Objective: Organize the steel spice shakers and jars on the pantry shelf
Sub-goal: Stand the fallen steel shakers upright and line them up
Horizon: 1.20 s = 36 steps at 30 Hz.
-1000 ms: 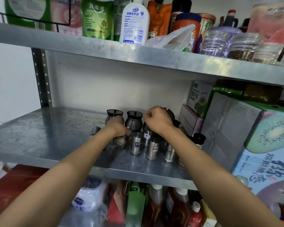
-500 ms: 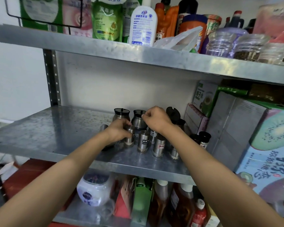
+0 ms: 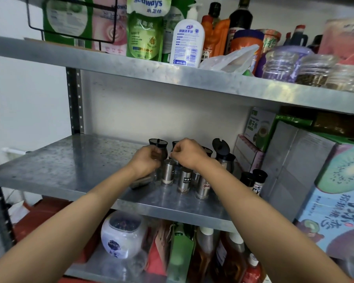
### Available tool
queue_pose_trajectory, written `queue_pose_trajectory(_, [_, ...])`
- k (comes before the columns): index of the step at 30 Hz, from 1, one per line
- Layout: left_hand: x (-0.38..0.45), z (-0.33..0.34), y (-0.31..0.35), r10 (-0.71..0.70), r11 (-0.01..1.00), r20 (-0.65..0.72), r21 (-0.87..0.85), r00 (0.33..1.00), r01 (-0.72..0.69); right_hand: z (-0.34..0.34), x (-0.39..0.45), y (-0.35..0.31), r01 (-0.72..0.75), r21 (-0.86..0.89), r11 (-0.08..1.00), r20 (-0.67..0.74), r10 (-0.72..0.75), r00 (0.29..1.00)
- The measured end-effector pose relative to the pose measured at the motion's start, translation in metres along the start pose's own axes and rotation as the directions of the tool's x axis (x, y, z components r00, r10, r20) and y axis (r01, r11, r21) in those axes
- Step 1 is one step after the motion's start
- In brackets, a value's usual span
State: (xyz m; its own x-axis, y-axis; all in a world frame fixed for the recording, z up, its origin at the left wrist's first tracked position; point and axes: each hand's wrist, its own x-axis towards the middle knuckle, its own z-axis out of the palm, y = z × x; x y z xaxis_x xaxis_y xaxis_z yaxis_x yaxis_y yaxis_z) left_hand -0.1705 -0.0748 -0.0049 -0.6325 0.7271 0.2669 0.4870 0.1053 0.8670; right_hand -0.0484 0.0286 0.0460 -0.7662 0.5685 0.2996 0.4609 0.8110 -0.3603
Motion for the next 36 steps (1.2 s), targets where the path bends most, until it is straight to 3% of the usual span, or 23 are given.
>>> queue_pose_trajectory(8, [-0.016,-0.011,-0.006,0.114,0.991,-0.1,0.088,0.988,-0.105,0.015,0.003,-0.013,-0.03,-0.32,0.947,-0.044,0.016,0.999])
queue_pose_trajectory(20, [-0.02,-0.025,-0.011,0.144,0.981,-0.134,0.151,0.98,-0.123,0.006,0.011,-0.02,-0.1,-0.073,0.992,0.278,0.116,0.954])
queue_pose_trajectory(23, [-0.021,-0.027,-0.011,0.148,0.979,-0.131,0.162,0.98,-0.126,0.004,0.008,-0.021,-0.094,-0.03,0.995,0.299,0.098,0.949])
queue_pose_trajectory(26, [-0.024,-0.031,-0.011,0.148,0.97,-0.103,0.212,0.984,-0.123,0.002,0.007,-0.021,-0.094,0.032,0.995,0.231,0.084,0.969])
queue_pose_trajectory(31, [-0.033,-0.038,-0.016,0.142,0.958,-0.086,0.263,0.986,-0.115,-0.002,0.003,-0.023,-0.013,-0.227,0.974,0.169,0.052,0.984])
queue_pose_trajectory(36, [-0.037,-0.039,-0.018,0.151,0.952,-0.083,0.279,0.985,-0.122,0.004,0.001,-0.024,0.024,-0.247,0.969,0.21,0.029,0.977])
